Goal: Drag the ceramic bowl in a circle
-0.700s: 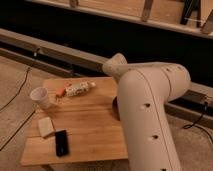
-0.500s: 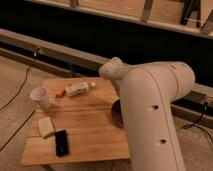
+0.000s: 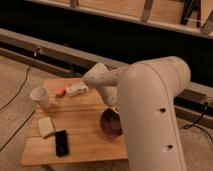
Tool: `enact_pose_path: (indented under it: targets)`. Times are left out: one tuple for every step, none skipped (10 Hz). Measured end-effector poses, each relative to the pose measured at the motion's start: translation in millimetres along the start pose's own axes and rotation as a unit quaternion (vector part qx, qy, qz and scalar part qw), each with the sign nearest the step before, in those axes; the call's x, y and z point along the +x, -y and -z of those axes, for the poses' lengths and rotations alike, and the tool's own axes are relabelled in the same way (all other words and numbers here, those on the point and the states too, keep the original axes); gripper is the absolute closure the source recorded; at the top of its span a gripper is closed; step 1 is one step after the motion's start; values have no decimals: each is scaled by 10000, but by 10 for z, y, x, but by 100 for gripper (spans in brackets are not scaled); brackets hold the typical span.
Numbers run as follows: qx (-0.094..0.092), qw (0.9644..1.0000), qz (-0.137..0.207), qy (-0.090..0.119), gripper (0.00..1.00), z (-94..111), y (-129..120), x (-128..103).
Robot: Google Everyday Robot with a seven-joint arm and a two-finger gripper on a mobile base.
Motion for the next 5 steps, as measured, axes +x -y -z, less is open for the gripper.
enact_pose_path:
  targets:
    - [-65,9996,263,61,100,57,-250,-104]
    - [-114,9987,469,134,100,109,-440,-201]
    - [-190,9965,768,260,100,191,-723,-355]
    - [-223,9946,943,361,100,249,-877,-460]
    - [-264,9918,1146,494,100,328,-1056,-590]
